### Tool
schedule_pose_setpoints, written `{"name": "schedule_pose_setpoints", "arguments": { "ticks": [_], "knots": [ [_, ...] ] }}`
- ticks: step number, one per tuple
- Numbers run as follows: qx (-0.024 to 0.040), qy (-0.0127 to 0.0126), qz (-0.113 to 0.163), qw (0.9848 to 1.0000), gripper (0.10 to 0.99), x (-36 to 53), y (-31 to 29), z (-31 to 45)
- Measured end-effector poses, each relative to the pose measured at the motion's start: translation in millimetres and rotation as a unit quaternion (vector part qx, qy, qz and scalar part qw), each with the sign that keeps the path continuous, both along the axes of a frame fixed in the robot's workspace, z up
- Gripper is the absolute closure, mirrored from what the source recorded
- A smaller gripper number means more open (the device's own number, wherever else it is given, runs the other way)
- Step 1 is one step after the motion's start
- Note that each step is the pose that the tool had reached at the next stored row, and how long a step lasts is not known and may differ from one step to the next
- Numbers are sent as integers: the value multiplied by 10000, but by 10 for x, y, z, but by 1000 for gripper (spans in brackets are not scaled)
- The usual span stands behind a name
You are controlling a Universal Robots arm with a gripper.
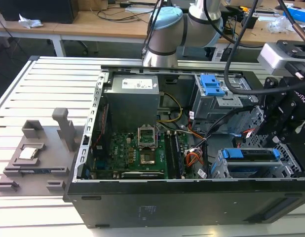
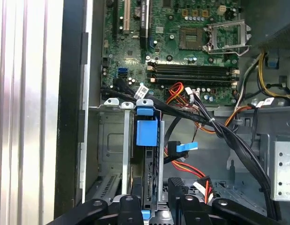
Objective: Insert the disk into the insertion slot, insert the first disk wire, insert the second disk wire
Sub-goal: 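Insert the first disk wire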
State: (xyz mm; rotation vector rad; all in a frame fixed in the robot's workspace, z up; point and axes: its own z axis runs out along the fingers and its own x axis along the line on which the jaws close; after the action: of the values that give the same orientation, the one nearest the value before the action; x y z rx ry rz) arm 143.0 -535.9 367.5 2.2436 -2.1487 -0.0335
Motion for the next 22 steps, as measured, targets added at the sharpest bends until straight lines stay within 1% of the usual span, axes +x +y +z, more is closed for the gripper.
{"name": "schedule_pose_setpoints", "arguments": {
  "ticks": [2,3,4,7,8,10,11,13,14,15,16,20,22],
  "knots": [
    [0,0,188,9998,725,0,0,0],
    [-1,0,444,9990,725,0,0,0],
    [-4,0,498,9988,725,0,0,-1],
    [-6,0,500,9988,725,-1,7,1],
    [-5,0,506,9987,725,5,39,0],
    [-5,0,518,9987,725,13,74,0],
    [-4,0,531,9986,725,20,110,-1],
    [-5,0,545,9985,725,28,151,0],
    [-5,0,563,9984,725,38,199,0],
    [-5,0,584,9983,725,49,231,0],
    [-4,0,604,9982,725,59,249,0],
    [-8,0,710,9975,725,141,282,-1],
    [-9,0,730,9973,725,155,293,-1]
  ]
}}
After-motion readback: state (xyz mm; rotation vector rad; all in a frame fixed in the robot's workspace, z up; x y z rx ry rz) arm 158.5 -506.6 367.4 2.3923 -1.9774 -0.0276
